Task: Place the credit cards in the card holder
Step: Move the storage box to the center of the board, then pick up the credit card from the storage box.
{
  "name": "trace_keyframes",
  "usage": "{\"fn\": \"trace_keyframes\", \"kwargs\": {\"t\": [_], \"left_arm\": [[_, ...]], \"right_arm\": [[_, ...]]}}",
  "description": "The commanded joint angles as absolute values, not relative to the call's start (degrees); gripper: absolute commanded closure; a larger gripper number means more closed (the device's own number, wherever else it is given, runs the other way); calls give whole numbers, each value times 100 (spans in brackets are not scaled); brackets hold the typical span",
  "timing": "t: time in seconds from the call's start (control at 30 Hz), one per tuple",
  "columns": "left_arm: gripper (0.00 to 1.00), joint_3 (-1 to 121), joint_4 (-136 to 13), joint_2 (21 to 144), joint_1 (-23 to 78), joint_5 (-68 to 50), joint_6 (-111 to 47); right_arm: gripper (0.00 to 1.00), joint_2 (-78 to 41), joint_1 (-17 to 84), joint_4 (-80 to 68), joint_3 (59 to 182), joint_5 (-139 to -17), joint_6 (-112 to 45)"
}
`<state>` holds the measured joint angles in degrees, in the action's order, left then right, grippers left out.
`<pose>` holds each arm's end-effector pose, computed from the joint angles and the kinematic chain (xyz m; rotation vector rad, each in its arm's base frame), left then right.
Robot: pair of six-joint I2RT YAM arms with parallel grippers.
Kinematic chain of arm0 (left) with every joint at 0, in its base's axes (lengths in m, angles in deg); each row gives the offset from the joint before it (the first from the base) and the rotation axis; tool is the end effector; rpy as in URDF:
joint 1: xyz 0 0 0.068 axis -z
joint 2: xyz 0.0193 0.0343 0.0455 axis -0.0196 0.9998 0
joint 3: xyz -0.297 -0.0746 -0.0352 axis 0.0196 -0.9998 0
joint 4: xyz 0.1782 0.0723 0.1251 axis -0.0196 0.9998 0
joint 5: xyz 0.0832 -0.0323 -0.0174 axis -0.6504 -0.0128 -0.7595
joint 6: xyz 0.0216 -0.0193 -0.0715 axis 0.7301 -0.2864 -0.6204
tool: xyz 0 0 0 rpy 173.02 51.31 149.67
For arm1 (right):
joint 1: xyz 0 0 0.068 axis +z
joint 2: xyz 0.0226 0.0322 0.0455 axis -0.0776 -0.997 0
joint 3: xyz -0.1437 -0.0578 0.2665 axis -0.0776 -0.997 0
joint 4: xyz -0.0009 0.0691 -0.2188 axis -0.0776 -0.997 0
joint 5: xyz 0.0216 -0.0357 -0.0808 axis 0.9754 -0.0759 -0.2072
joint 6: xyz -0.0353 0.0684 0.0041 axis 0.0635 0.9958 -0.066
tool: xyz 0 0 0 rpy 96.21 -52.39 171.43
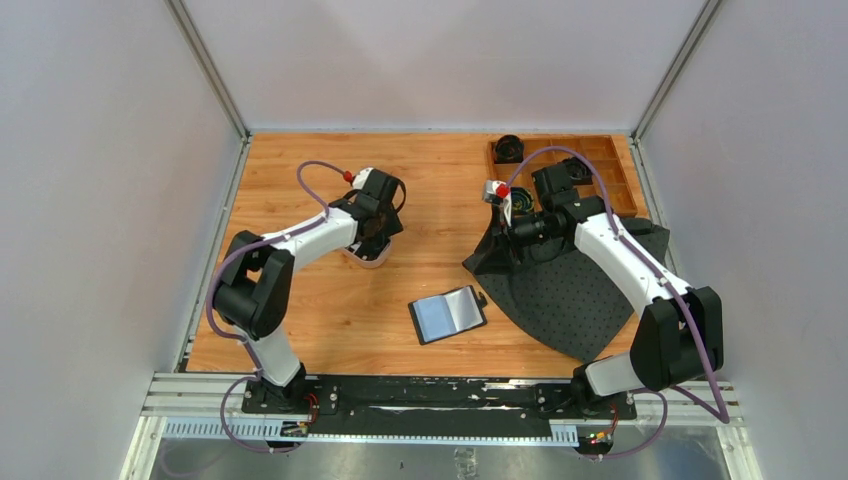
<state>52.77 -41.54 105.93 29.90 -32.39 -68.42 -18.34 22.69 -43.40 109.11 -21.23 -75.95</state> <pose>0.3237 -0.1585 0.2328 -0.5274 2.4020 -0.2738 0.2189 0.1347 0.3239 -1.3293 1.6841 1.2219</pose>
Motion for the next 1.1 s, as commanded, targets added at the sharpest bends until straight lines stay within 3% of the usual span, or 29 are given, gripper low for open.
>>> {"fn": "trace_keyframes", "kwargs": {"t": [0.0, 0.1, 0.27, 0.57, 0.93, 1.07], "left_arm": [[55, 5423, -4043, 10290, 2923, -3089, -6173], [45, 5436, -3882, 10021, 2925, -2925, -5577], [37, 5063, -3840, 9132, 2925, -2765, -4458], [1, 4161, -4066, 7304, 2916, -3115, -3847], [0, 6118, -2716, 7327, 2920, -1643, -6145], [0, 6579, -2540, 7157, 2925, -1599, -6791]], "right_arm": [[38, -1714, 2160, -4498, 10881, -1984, -7687], [38, -1698, 2161, -4502, 10879, -2019, -7698], [38, -1670, 2141, -4506, 10878, -2086, -7733], [38, -1654, 2089, -4531, 10878, -2118, -7796], [37, -1423, 1615, -4591, 10844, -2046, -7879], [37, -1380, 1170, -4712, 10850, -1895, -8060]]}}
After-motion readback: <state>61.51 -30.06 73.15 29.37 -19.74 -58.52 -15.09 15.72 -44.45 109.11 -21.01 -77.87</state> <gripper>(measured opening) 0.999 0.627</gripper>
